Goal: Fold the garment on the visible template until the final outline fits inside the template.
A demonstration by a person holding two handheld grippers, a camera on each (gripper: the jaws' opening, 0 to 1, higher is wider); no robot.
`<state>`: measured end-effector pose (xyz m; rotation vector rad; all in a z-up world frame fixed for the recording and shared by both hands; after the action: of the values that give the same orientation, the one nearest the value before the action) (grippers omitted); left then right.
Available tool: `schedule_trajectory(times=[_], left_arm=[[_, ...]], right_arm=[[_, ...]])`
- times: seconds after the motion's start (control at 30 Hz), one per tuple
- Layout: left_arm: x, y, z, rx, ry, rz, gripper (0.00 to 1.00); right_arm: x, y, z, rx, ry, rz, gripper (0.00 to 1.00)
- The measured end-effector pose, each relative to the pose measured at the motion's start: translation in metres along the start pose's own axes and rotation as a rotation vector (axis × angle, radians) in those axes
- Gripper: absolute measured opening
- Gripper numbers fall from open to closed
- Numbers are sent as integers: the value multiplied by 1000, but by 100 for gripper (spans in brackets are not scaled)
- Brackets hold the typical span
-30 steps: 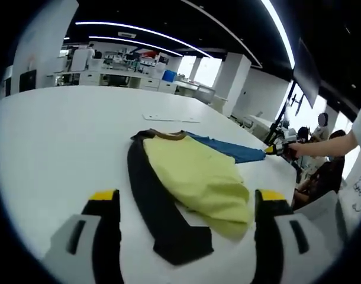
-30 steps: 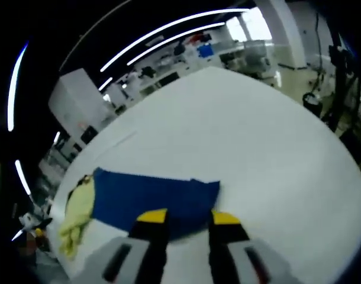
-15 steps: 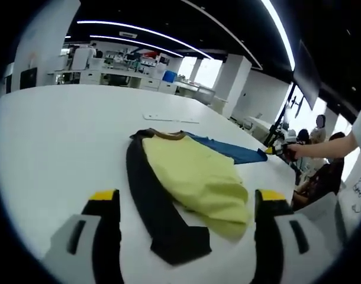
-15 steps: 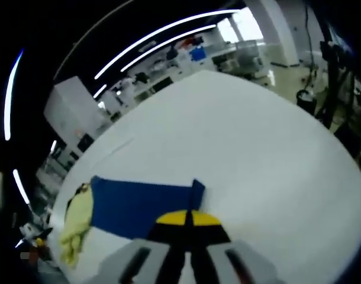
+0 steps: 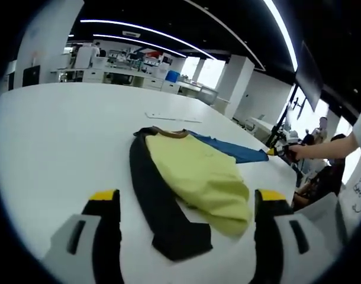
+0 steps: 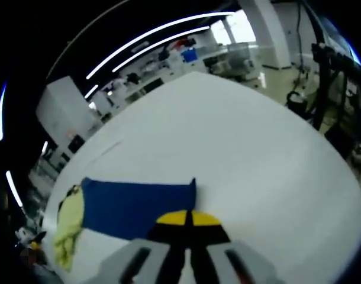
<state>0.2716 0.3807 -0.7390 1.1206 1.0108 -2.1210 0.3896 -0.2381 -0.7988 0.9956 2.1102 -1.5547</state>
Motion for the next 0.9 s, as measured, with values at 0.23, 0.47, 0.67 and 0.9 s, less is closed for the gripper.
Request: schedule_trajectory(times=[0.23, 0.47, 0.67, 0.9], left_arm=[[0, -3, 0, -4, -3, 10, 91], [1, -5, 0, -2, -2, 12, 91], [3, -5, 1, 3, -1, 9, 91], [6, -11, -5, -6, -2, 8, 91]], right_arm=[[-3, -1, -1, -33, -53, 8, 14], [3, -10, -18, -128, -281, 1, 57], [8, -18, -31, -178, -372, 23, 86], [16, -30, -46, -207, -459, 53, 99]])
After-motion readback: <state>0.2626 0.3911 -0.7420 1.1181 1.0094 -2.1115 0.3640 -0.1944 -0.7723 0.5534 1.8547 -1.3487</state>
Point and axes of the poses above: the point that each gripper's makers call its tool centre point, and the gripper's own axes: y roughly forward along the fingers, z roughly to its right, x roughly out of its underside, the point moved 4 cm from there along -y, roughly backward along the fingers, and after that the axes turned 5 degrees about x, right-handed, at the moved point
